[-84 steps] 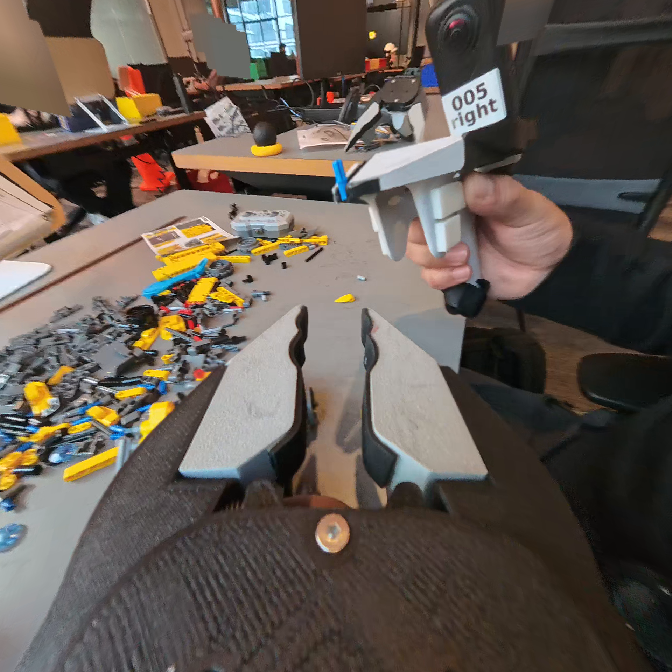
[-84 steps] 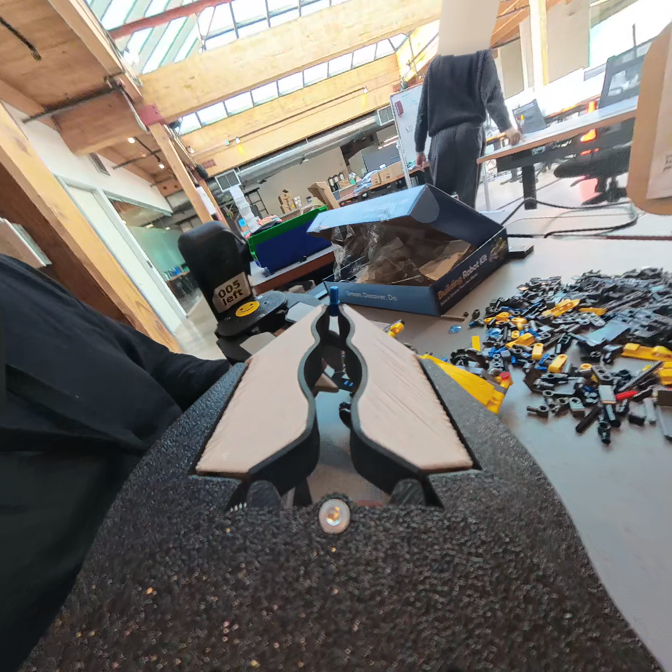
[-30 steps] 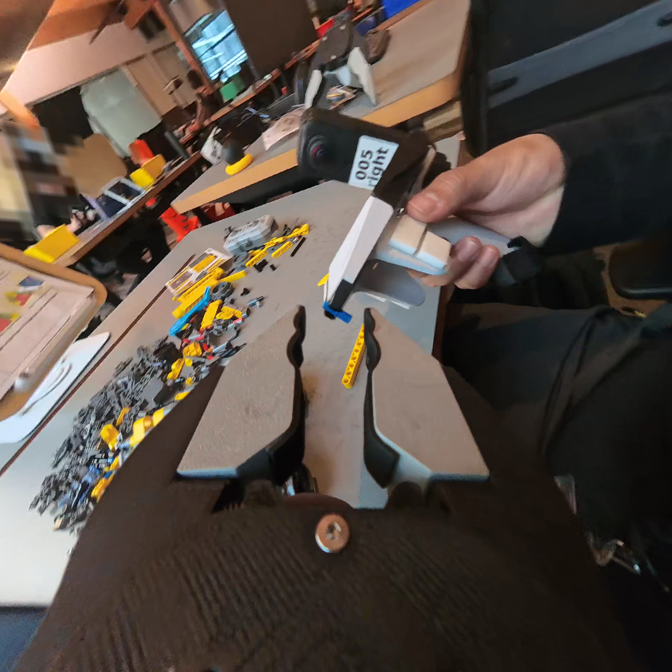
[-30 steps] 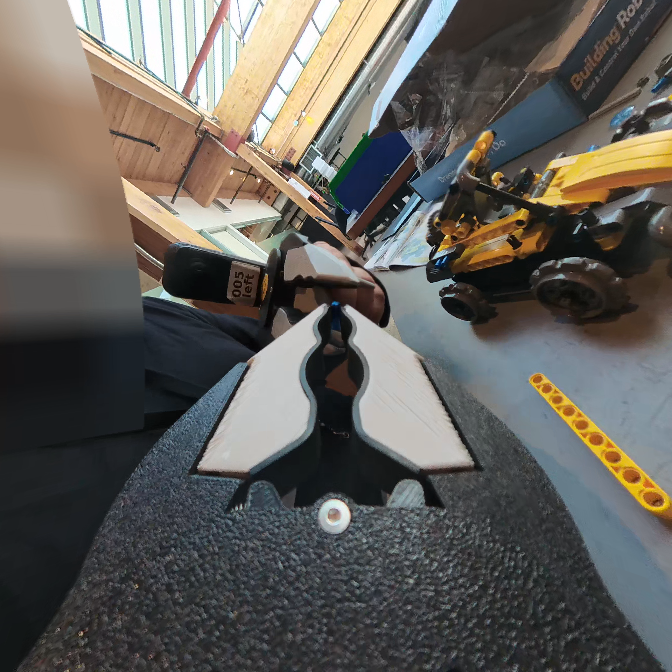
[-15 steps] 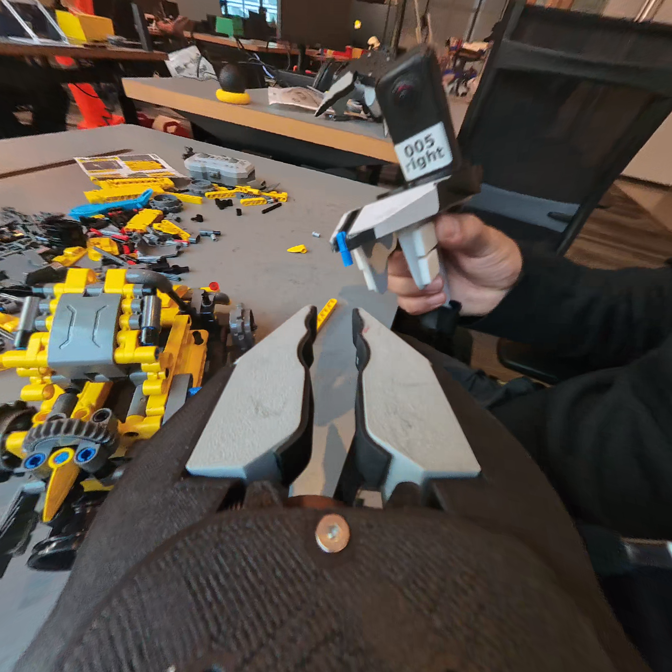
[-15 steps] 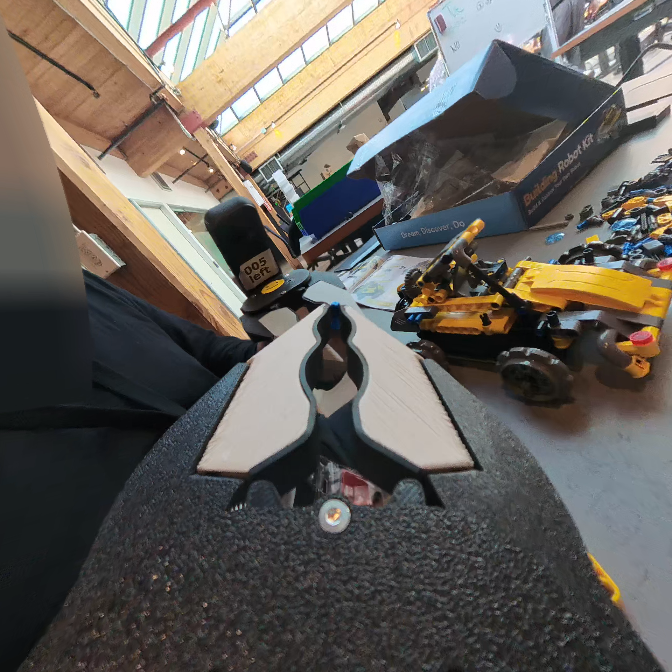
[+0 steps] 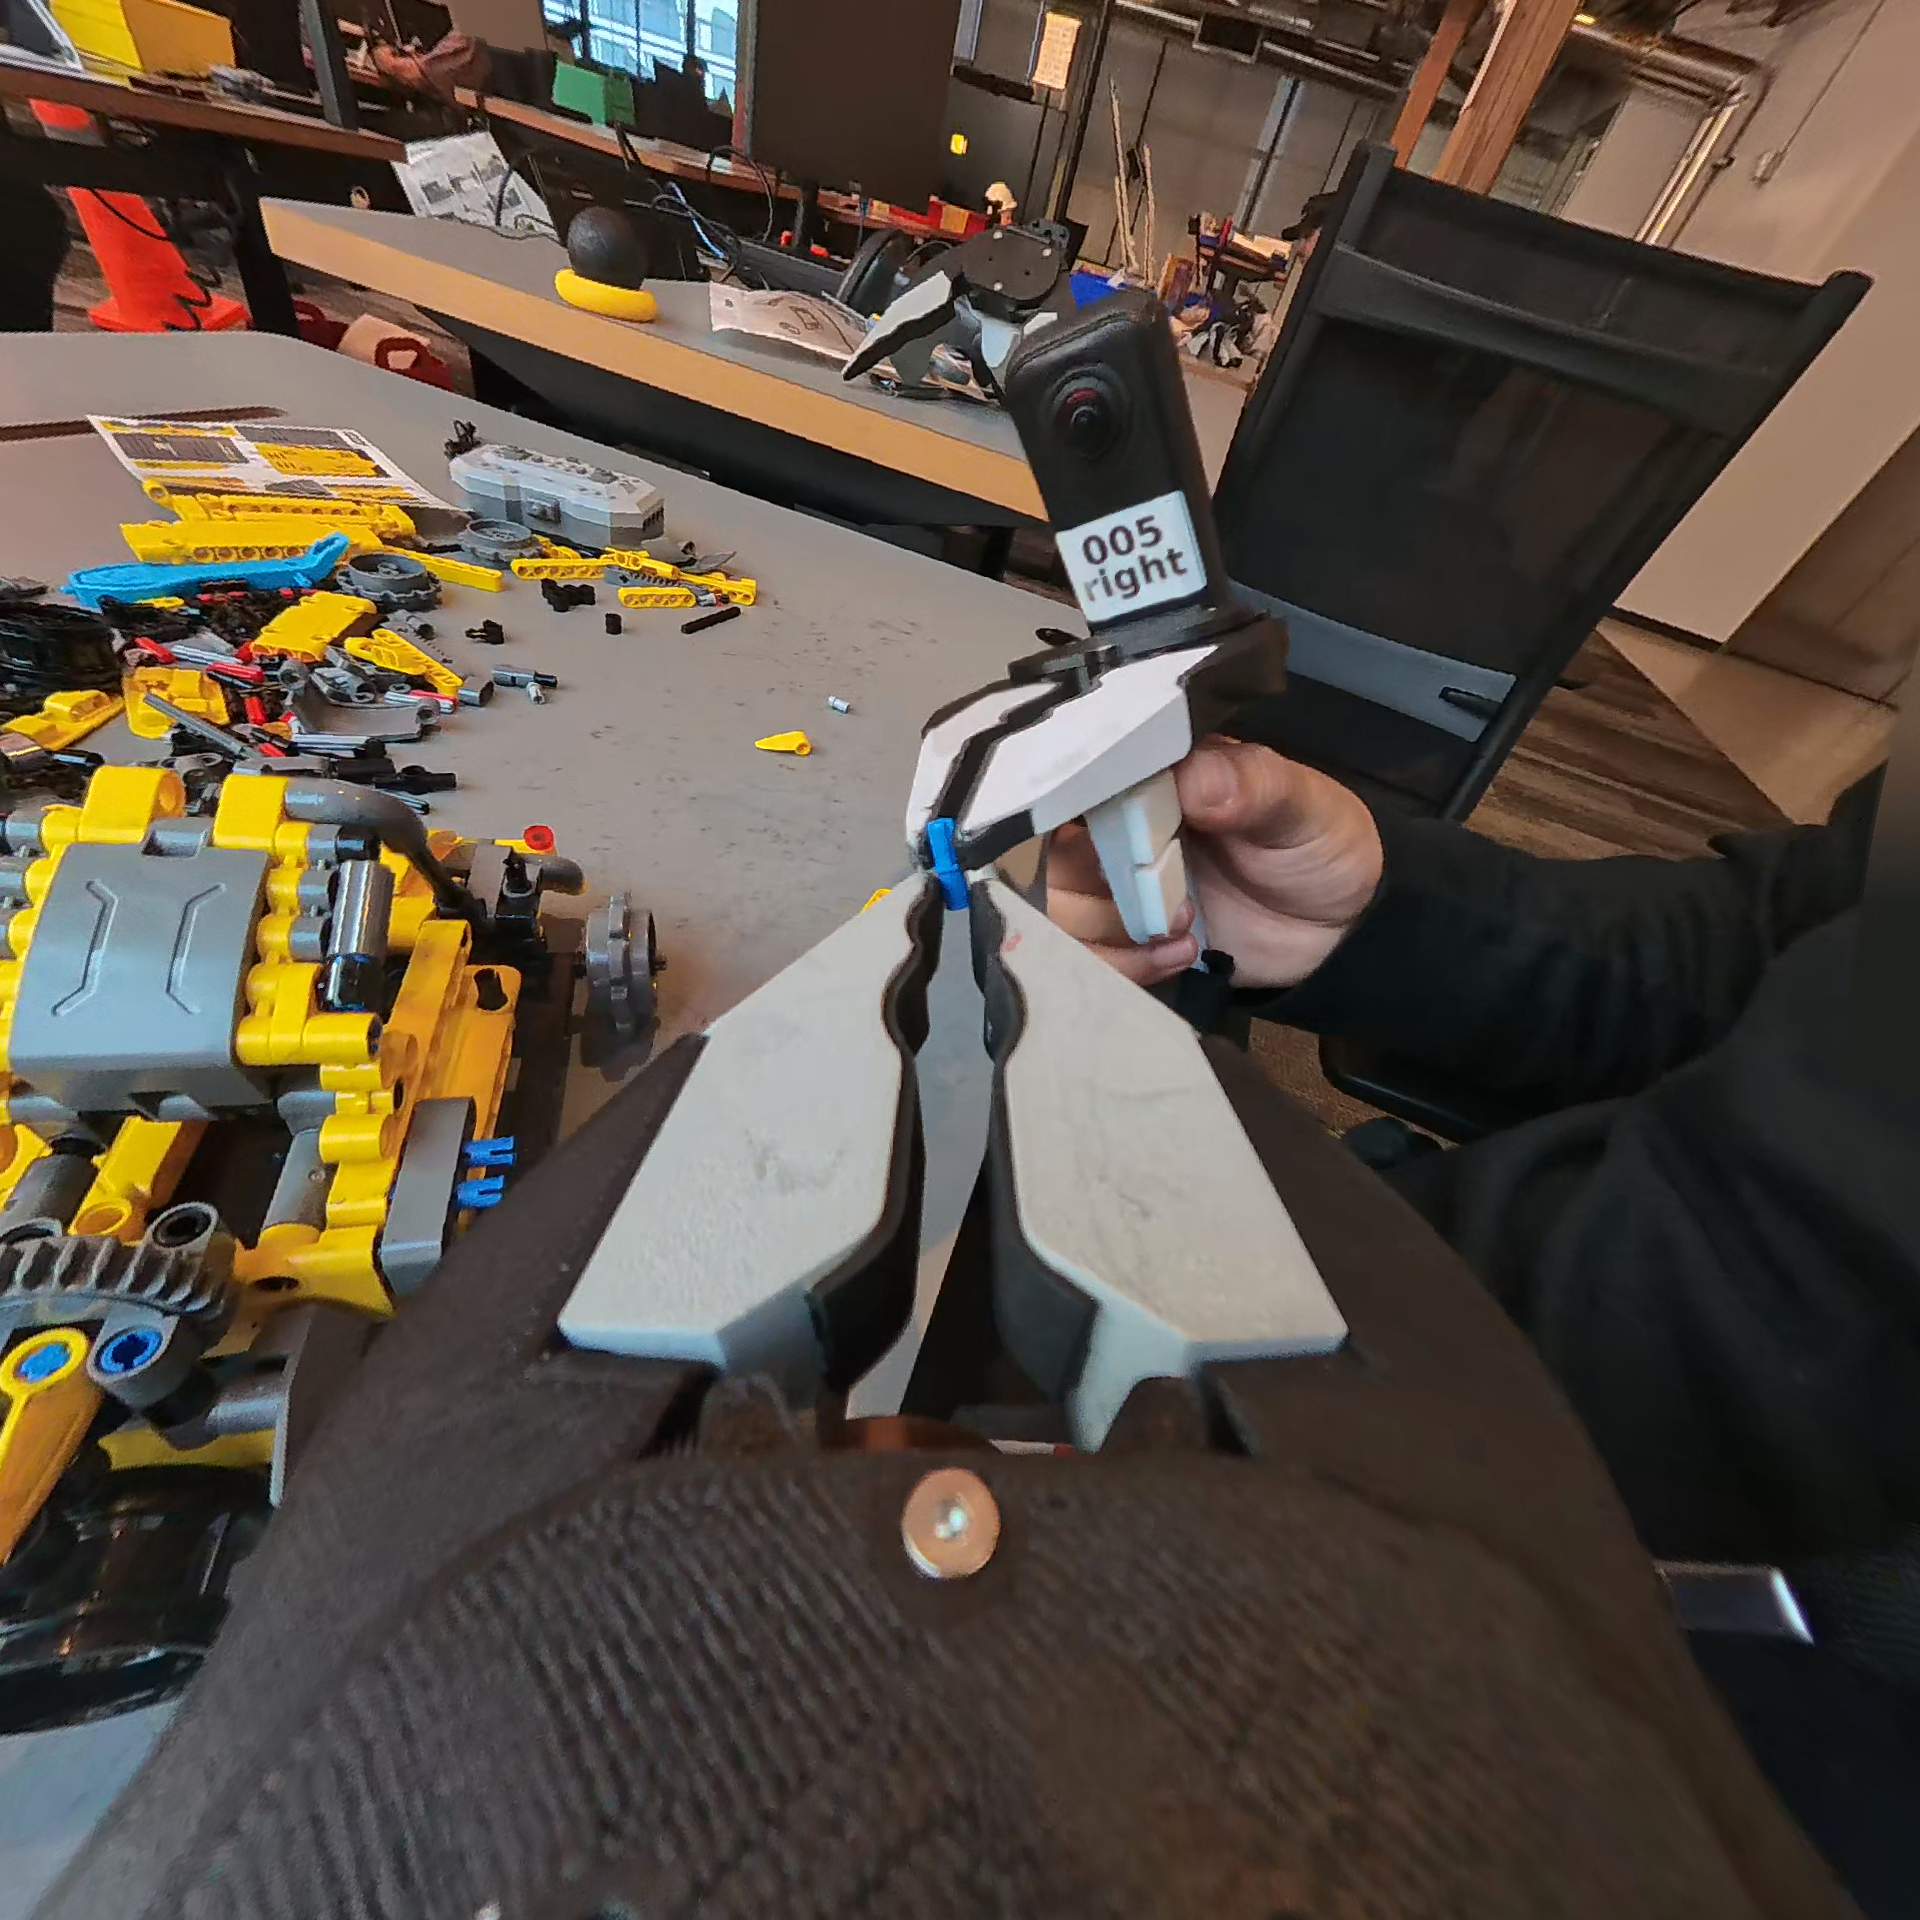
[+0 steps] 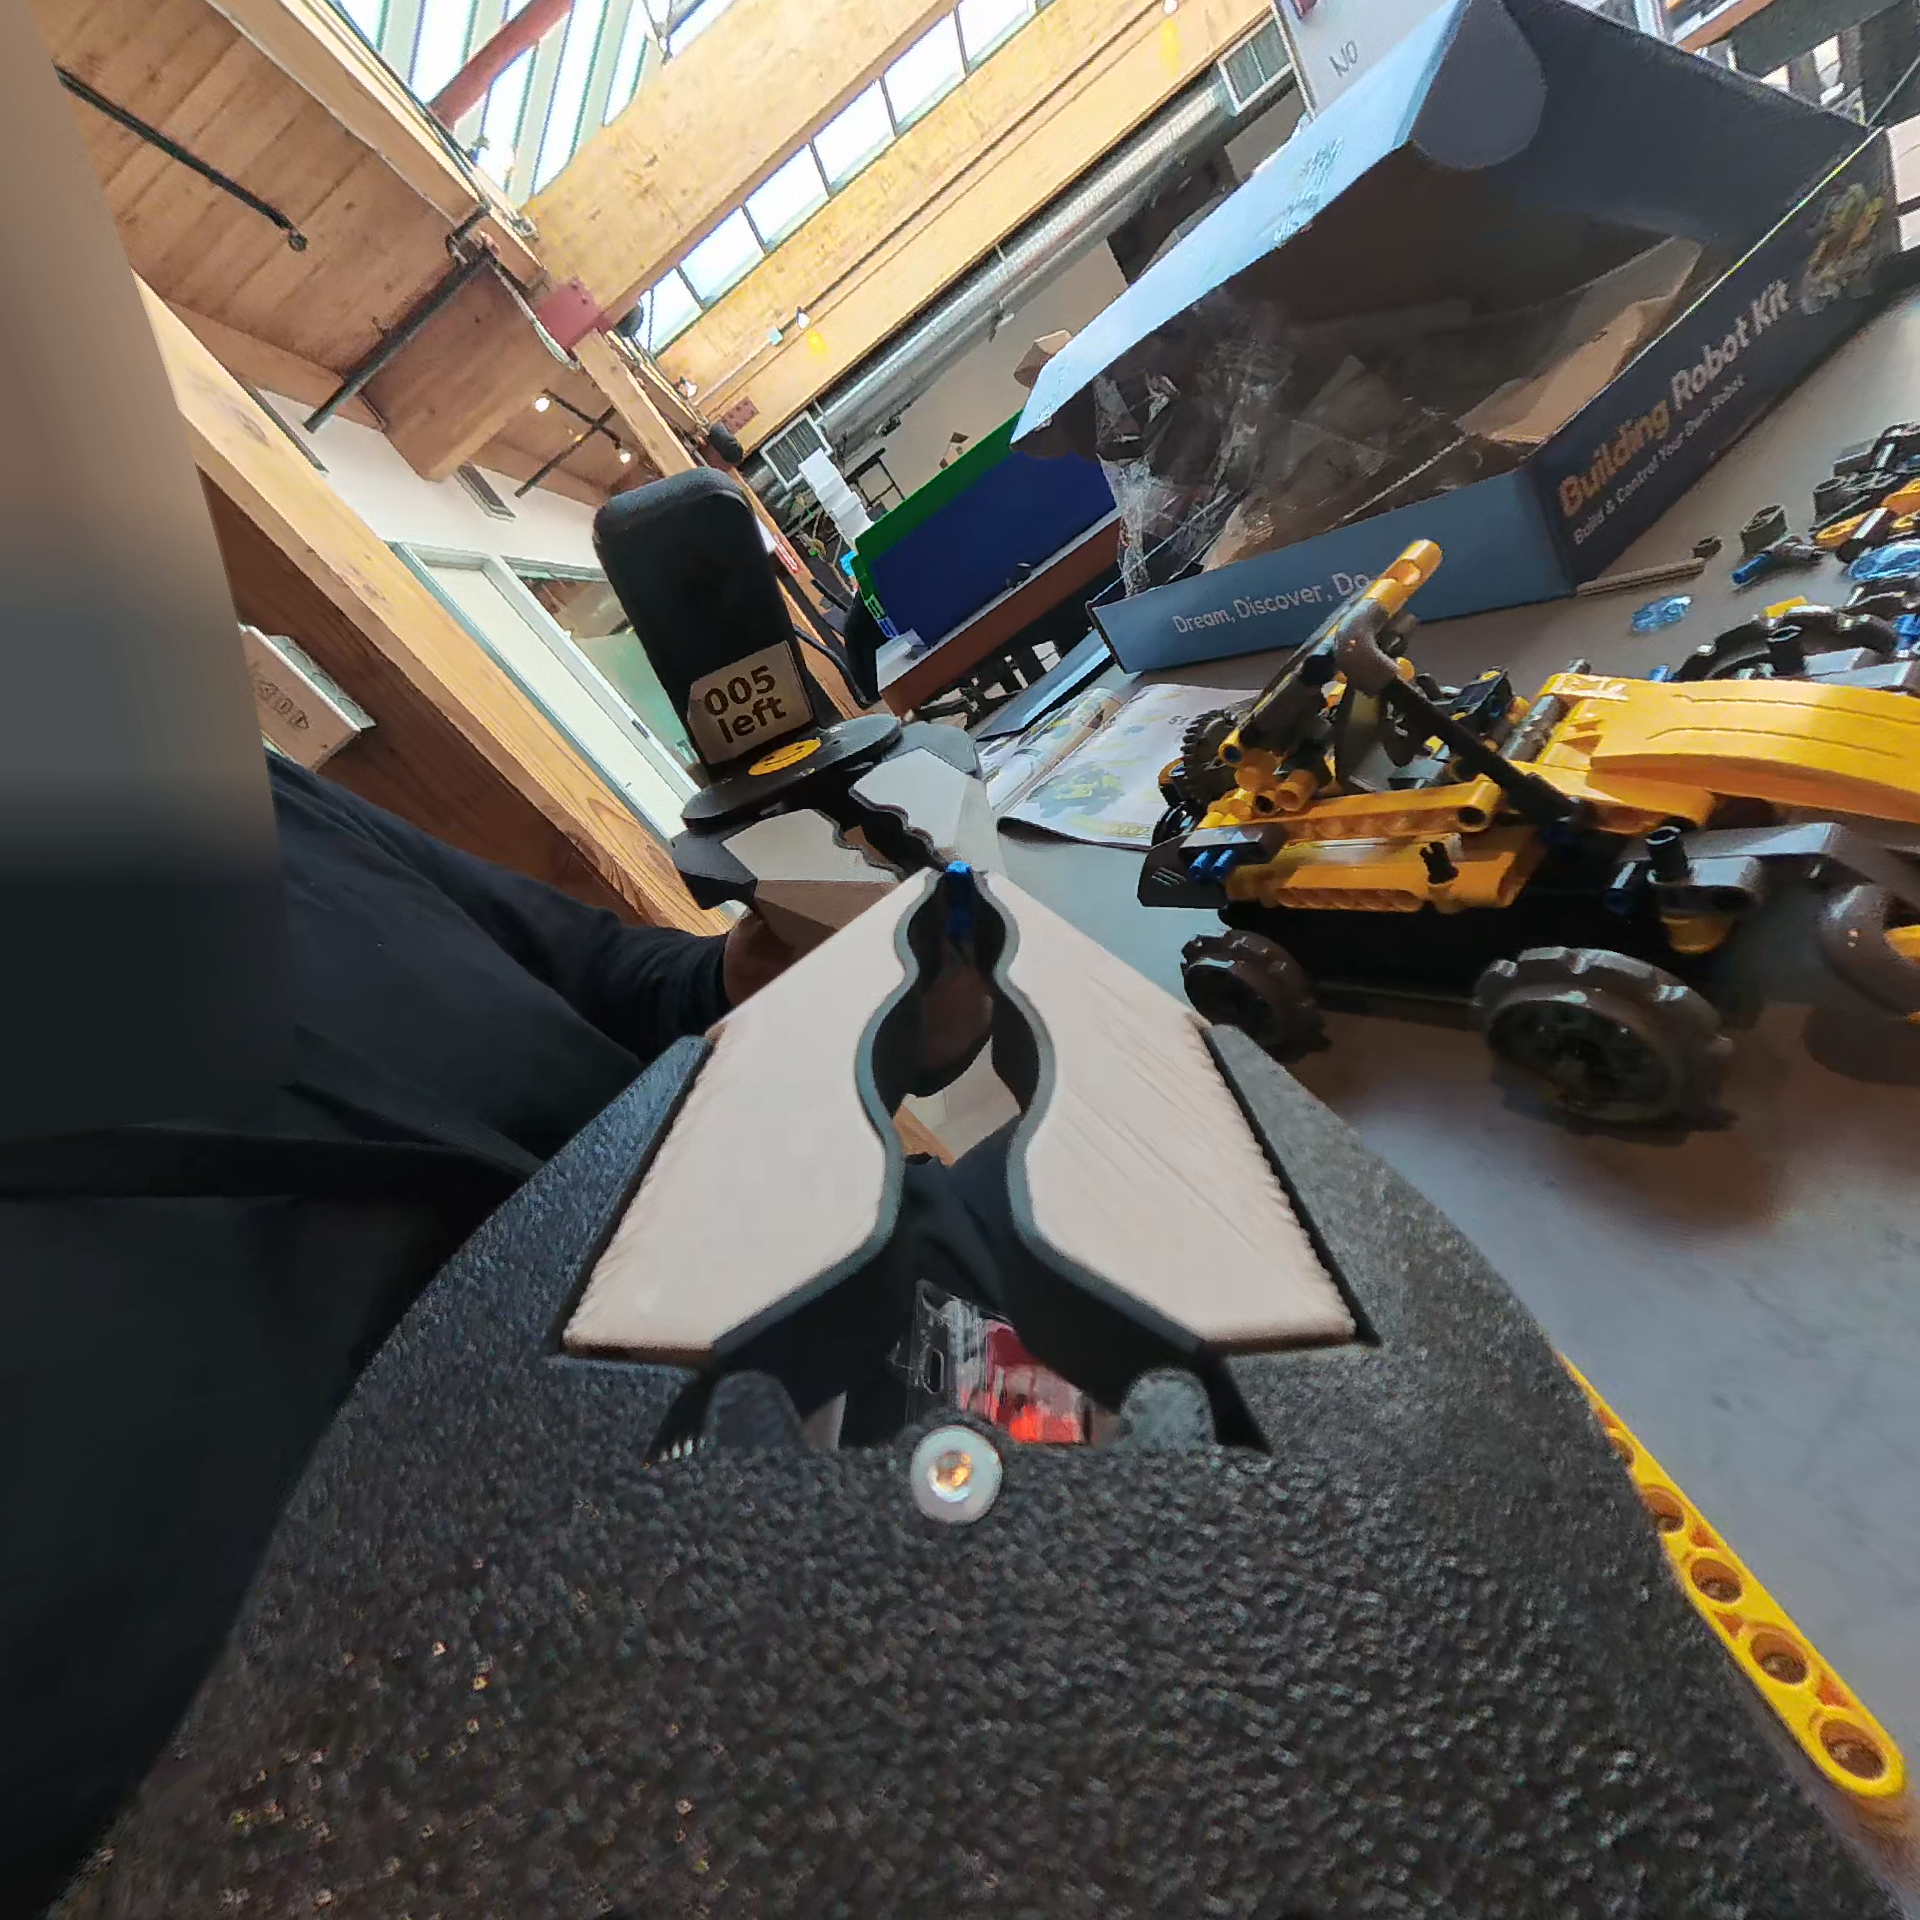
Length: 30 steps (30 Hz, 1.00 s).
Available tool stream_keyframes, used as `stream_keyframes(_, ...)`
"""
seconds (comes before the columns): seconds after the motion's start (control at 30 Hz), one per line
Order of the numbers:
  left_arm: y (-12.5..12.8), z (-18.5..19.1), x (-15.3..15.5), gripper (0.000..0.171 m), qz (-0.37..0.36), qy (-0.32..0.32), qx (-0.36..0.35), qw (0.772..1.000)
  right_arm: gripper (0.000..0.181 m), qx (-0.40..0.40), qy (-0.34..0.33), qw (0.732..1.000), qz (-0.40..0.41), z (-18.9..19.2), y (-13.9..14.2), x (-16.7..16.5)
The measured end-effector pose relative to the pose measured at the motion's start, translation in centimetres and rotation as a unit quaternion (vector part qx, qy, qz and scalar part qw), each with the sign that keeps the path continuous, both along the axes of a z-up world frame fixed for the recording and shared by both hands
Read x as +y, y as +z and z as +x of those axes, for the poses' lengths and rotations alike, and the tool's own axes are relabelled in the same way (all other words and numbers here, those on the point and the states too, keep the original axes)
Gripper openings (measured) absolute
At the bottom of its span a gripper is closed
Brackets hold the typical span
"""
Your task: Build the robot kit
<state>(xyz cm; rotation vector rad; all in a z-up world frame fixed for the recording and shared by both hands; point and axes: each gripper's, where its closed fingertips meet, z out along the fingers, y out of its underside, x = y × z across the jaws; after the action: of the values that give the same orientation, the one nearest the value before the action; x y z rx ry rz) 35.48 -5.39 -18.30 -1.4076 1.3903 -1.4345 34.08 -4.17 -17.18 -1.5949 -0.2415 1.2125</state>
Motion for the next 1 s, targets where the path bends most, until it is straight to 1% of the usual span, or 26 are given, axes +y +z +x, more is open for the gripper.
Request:
stream_keyframes(0.07, -0.5, -0.1, 0.1, 0.002, 0.007, 0.001, 0.008, 1.000, 0.004, -0.028, -0.005, 1.000, 0.003, -0.1, -0.4, 0.1)
stream_keyframes(0.17, -1.5, -0.1, 0.3, 0.002, 0.029, 0.001, 0.026, 0.999, 0.004, -0.094, -0.019, 0.995, 0.012, -0.2, -1.4, 0.2)
stream_keyframes(0.27, -2.5, -0.1, 0.5, 0.002, 0.064, 0.006, 0.042, 0.997, 0.004, -0.151, -0.029, 0.988, 0.013, 0.0, -2.4, 0.3)
stream_keyframes(0.37, -3.5, -0.1, 0.8, 0.001, 0.105, 0.013, 0.062, 0.992, 0.004, -0.190, -0.035, 0.981, 0.013, 0.0, -3.3, 0.5)
stream_keyframes(0.47, -4.0, -0.2, 1.1, 0.002, 0.127, 0.019, 0.073, 0.989, 0.007, -0.210, -0.043, 0.977, 0.013, 0.3, -3.8, 0.8)
stream_keyframes(0.53, -4.1, -0.2, 1.2, 0.002, 0.126, 0.020, 0.074, 0.989, 0.017, -0.218, -0.060, 0.974, 0.016, 1.2, -3.7, 1.0)
stream_keyframes(0.6, -4.1, -0.2, 1.3, 0.002, 0.125, 0.020, 0.077, 0.989, 0.027, -0.215, -0.059, 0.975, 0.025, 1.9, -3.1, 0.7)
stream_keyframes(0.67, -4.4, -0.2, 1.3, 0.002, 0.133, 0.018, 0.087, 0.987, 0.023, -0.221, -0.060, 0.973, 0.032, 2.6, -2.7, 0.4)
stream_keyframes(0.7, -4.5, -0.2, 1.3, 0.002, 0.138, 0.018, 0.088, 0.986, 0.016, -0.229, -0.058, 0.971, 0.036, 2.9, -2.6, 0.2)
stream_keyframes(0.73, -4.6, -0.1, 1.2, 0.002, 0.144, 0.016, 0.089, 0.985, 0.014, -0.238, -0.052, 0.969, 0.039, 2.9, -2.5, -0.1)
stream_keyframes(0.83, -4.7, 0.0, 0.8, 0.002, 0.163, 0.009, 0.090, 0.982, 0.014, -0.261, -0.027, 0.964, 0.038, 2.4, -2.7, -1.0)
stream_keyframes(0.9, -4.7, 0.0, 0.8, 0.002, 0.184, 0.010, 0.091, 0.979, 0.015, -0.268, -0.028, 0.962, 0.035, 2.2, -2.9, -0.9)
stream_keyframes(1.0, -4.7, 0.0, 0.6, 0.002, 0.218, 0.008, 0.090, 0.972, 0.012, -0.278, -0.013, 0.960, 0.030, 1.4, -3.5, -1.0)
